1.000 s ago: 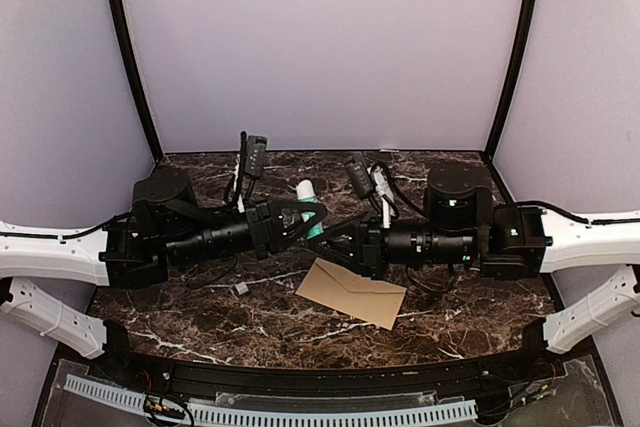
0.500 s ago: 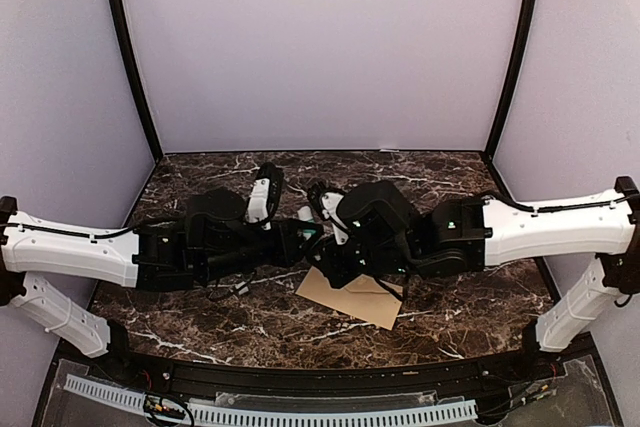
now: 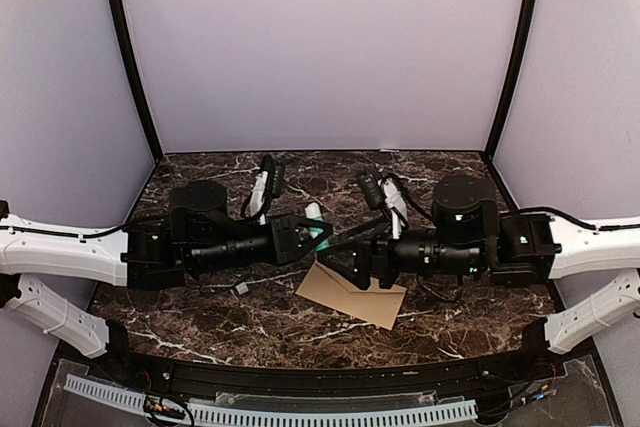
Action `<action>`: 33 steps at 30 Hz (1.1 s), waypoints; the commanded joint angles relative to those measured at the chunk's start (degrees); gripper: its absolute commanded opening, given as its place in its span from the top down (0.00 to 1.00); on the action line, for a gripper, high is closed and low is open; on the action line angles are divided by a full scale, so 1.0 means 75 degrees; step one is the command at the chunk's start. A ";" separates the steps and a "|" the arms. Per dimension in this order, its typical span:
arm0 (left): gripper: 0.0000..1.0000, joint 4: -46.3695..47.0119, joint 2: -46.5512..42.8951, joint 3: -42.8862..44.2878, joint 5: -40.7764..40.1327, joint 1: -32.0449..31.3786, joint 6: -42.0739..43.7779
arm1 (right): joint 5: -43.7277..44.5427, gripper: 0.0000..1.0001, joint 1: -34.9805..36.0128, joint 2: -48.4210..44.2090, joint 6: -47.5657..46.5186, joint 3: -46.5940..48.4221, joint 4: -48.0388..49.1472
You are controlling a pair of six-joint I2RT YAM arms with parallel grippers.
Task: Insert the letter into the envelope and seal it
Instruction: Screw the solid glue.
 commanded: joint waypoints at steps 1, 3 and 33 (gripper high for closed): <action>1.00 0.0790 -0.0612 -0.0232 0.1084 0.0105 0.0340 | -0.1412 0.27 -0.0291 -0.0916 0.0210 -0.0904 0.1983; 1.00 0.1271 -0.0776 -0.0410 0.1683 0.0114 0.0436 | -0.2053 0.24 -0.0502 -0.1226 0.0333 -0.1375 0.2609; 1.00 0.4719 -0.0756 -0.0938 0.4439 0.0115 0.0266 | -0.5322 0.59 -0.0271 0.0645 0.1674 -0.1570 0.7573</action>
